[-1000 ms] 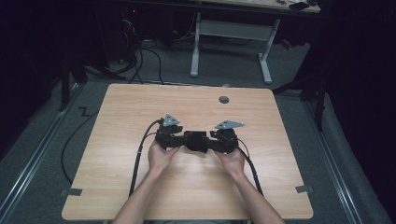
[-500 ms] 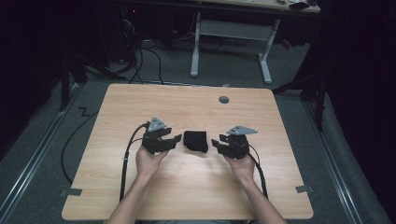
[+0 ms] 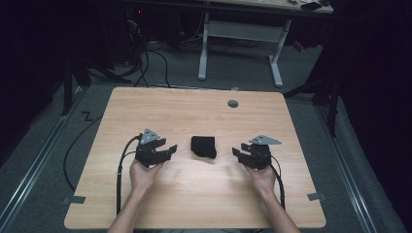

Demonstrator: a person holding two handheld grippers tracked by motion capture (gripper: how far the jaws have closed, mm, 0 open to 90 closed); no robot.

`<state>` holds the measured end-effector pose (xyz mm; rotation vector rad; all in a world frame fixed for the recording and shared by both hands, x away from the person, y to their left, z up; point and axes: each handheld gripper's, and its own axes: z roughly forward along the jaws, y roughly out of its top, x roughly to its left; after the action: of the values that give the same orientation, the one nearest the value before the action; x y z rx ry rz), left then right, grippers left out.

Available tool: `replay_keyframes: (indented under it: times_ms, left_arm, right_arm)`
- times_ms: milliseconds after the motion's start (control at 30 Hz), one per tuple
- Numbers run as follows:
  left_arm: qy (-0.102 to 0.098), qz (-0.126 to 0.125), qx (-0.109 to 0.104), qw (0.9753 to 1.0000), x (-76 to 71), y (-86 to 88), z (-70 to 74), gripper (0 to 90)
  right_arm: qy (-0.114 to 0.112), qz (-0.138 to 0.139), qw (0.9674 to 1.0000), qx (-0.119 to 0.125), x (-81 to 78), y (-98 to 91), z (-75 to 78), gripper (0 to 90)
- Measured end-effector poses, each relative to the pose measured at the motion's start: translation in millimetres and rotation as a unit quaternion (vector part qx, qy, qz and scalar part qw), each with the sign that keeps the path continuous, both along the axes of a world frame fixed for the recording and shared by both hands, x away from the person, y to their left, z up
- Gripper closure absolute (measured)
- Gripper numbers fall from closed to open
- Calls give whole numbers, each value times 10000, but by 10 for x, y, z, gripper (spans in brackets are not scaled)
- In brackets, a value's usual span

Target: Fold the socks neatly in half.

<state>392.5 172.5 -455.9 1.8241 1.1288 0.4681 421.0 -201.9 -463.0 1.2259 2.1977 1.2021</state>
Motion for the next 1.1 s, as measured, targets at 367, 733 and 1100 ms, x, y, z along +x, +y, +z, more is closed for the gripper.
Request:
replay_keyframes:
  times_ms: [367,733,1100]
  left_arm:
    - [111,205,-53,9997,-62,180,-155,438]
    - [372,467,-28,9982,-81,335,-321,435]
    - [453,854,213,9951,-88,453,-434,424]
  right_arm:
    - [113,-290,9995,-101,-41,-227,-139,516]
    - [210,-593,9978,-225,-77,-444,-284,505]
    - [138,-739,9944,-745,-102,-486,-345,480]
